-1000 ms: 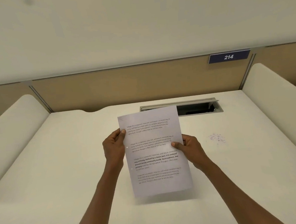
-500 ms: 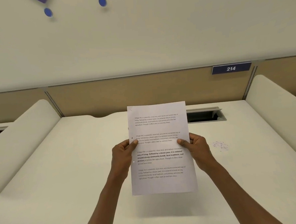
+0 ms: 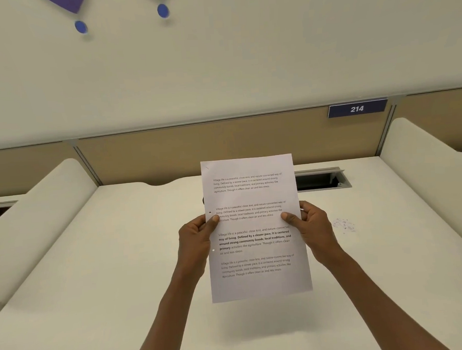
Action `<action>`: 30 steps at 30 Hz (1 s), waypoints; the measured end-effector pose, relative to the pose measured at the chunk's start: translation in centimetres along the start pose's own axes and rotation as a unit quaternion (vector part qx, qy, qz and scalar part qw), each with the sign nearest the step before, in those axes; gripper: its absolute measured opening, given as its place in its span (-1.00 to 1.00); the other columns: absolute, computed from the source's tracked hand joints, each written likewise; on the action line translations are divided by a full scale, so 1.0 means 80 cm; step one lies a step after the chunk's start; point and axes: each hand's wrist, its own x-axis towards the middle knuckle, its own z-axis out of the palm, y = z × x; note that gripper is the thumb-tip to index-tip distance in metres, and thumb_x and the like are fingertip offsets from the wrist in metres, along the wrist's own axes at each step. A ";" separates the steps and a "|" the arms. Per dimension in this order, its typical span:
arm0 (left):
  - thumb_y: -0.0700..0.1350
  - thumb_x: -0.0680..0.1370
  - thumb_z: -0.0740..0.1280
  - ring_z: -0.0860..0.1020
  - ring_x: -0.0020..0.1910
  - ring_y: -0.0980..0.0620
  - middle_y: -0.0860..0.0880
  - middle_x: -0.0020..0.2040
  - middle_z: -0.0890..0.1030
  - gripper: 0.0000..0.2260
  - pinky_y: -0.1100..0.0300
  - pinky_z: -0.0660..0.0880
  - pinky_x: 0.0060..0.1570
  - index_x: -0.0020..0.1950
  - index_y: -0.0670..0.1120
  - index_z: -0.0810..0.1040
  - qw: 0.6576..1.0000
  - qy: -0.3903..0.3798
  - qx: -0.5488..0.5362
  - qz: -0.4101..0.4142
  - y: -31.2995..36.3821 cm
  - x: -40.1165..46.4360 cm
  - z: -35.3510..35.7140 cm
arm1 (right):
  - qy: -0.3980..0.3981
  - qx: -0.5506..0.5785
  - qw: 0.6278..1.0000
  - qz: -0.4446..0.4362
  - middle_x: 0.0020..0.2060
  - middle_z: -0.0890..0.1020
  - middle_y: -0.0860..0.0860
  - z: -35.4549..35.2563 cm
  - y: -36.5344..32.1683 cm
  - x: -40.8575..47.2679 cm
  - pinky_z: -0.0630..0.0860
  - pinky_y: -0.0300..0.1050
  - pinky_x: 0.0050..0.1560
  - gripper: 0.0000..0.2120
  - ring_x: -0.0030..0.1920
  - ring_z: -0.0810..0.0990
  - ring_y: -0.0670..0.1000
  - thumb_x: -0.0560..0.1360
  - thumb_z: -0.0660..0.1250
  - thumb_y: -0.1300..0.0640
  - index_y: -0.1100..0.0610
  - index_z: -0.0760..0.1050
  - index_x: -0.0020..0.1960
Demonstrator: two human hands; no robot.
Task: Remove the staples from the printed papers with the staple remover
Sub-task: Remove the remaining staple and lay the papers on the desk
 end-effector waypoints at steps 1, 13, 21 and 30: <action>-0.17 0.59 0.39 0.71 -0.02 -0.18 -0.16 0.00 0.74 -0.86 -0.02 0.64 0.01 0.08 -0.19 0.69 1.000 0.001 0.000 0.002 0.000 -0.002 0.001 | 0.029 -0.046 0.998 -0.009 0.08 0.68 0.00 0.003 0.000 0.000 0.63 0.08 0.02 -0.57 -0.03 0.69 0.04 0.44 0.48 0.06 0.07 0.46 0.26; -0.12 0.63 0.35 0.71 -0.12 -0.09 -0.07 -0.06 0.75 -0.84 -0.01 0.63 -0.07 0.08 0.02 0.73 0.998 0.036 -0.004 0.057 -0.009 -0.035 0.060 | 0.067 -0.301 0.940 -0.147 0.17 0.64 0.00 0.100 -0.078 -0.055 0.55 -0.10 0.06 -0.43 0.10 0.61 0.02 0.45 0.35 -0.25 0.11 0.51 0.29; -0.39 0.57 0.31 0.55 -0.35 0.17 0.08 -0.34 0.65 -0.76 0.27 0.45 -0.31 -0.15 -0.11 0.66 0.993 -0.005 0.038 0.112 0.000 -0.054 0.092 | 0.131 -0.381 0.902 -0.153 -0.27 0.61 0.05 0.134 -0.101 -0.048 0.53 -0.02 -0.20 -0.79 -0.22 0.59 0.12 0.58 0.18 0.01 0.11 0.50 -0.09; 0.14 0.53 0.43 0.41 0.47 0.02 -0.07 0.51 0.42 -0.35 0.04 0.38 0.42 0.52 -0.09 0.34 0.995 0.087 0.014 0.041 0.001 -0.020 0.030 | 0.080 -0.286 0.929 -0.219 -0.37 0.51 0.02 0.081 -0.119 -0.039 0.34 -0.07 -0.27 -0.77 -0.30 0.43 0.15 0.61 0.18 0.18 0.17 0.38 -0.22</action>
